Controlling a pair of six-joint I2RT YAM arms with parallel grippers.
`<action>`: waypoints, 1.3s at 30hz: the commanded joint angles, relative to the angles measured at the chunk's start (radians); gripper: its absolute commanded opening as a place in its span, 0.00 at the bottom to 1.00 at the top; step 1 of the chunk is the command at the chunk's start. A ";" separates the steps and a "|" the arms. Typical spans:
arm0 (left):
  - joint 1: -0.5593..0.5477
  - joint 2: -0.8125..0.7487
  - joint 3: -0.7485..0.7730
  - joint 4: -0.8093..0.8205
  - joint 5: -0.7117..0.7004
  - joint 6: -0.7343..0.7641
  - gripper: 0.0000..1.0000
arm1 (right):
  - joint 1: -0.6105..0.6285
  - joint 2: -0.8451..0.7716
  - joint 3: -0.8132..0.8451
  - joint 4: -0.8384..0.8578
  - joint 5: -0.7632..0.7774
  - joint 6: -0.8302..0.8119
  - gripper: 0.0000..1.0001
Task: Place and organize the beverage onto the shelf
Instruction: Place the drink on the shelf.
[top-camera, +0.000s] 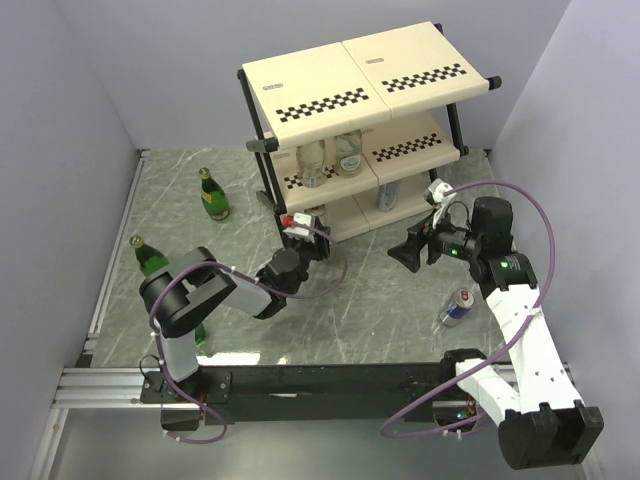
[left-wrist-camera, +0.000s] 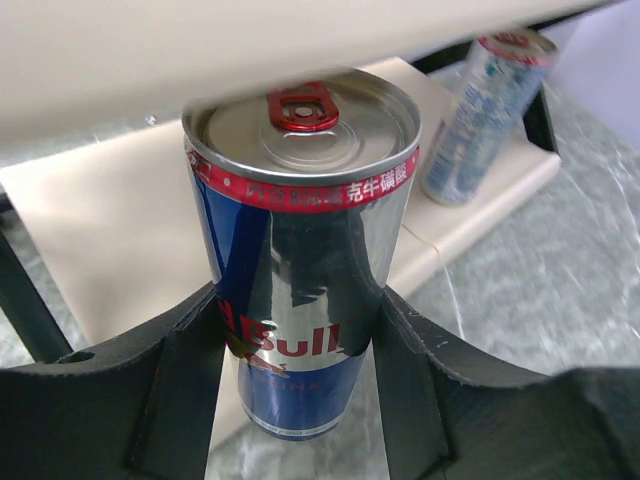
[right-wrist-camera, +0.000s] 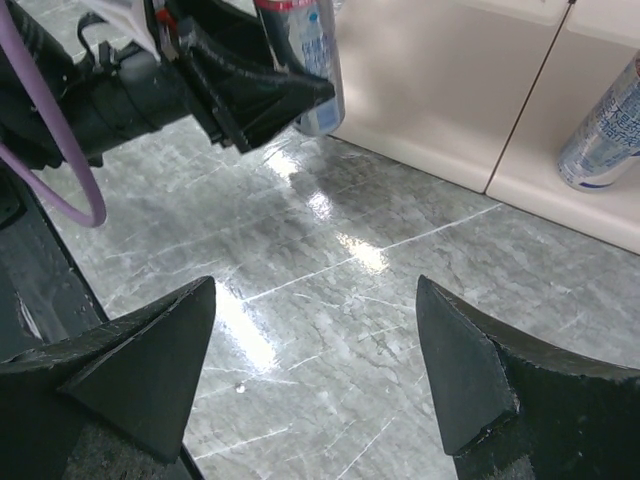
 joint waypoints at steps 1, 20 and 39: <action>0.019 -0.001 0.059 0.250 -0.023 -0.004 0.00 | -0.012 -0.015 0.016 0.005 -0.022 -0.010 0.87; 0.081 0.103 0.117 0.275 -0.029 0.002 0.00 | -0.030 -0.019 0.015 0.002 -0.036 -0.013 0.87; 0.102 0.166 0.120 0.318 -0.049 -0.004 0.00 | -0.039 -0.015 0.016 -0.001 -0.045 -0.013 0.87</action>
